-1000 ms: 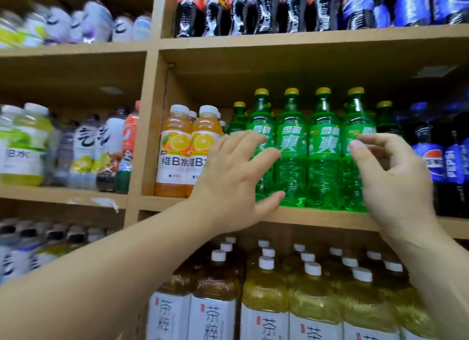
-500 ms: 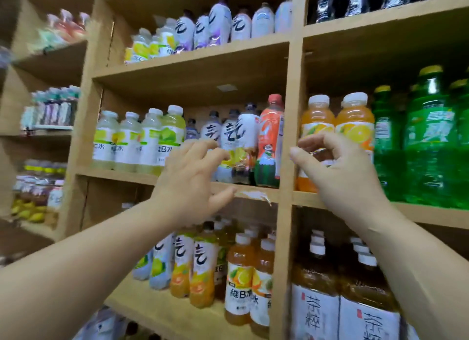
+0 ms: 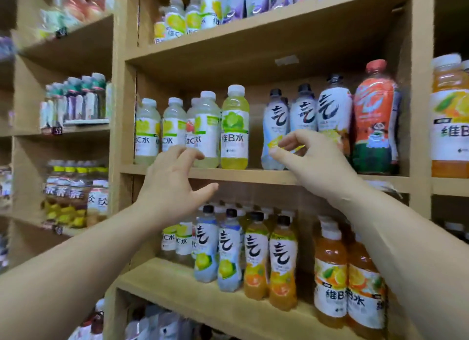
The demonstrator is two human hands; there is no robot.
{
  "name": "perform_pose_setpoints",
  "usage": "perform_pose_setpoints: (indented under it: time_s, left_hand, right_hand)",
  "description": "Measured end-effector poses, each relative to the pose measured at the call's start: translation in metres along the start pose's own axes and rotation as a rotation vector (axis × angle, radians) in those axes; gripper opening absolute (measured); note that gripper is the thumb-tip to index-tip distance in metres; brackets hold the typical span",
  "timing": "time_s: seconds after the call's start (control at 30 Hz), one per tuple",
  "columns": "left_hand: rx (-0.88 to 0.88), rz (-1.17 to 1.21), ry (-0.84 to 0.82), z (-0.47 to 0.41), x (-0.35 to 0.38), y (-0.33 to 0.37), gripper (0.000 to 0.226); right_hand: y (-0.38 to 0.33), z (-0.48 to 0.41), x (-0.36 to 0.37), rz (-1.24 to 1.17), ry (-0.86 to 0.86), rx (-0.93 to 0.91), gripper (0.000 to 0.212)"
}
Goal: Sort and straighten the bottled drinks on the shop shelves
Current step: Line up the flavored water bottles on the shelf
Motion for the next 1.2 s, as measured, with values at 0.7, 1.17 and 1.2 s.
perform_pose_setpoints:
  time_s: [0.7,1.17,1.2]
  left_hand:
    - [-0.228,0.421,0.051,-0.113,0.052,-0.090,0.083]
    - [-0.194,0.461,0.113,-0.144,0.070,-0.104,0.085]
    - [-0.202,0.478,0.119,-0.143,0.068,-0.105,0.085]
  right_hand:
    - [-0.008,-0.110,0.109,-0.006,-0.080,0.104,0.065]
    - [-0.012,-0.100,0.126,0.006,-0.123,0.133,0.036]
    - [-0.012,-0.099,0.125,0.019,-0.113,0.134,0.034]
Point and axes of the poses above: each hand's wrist, its own z-axis away from the middle knuckle, its own x-axis out of the palm, y = z × x, the point moved 10 cm from there along -z, towards the middle knuckle, and after that the axes turned 12 degrees about z, right-handed, at the moved point
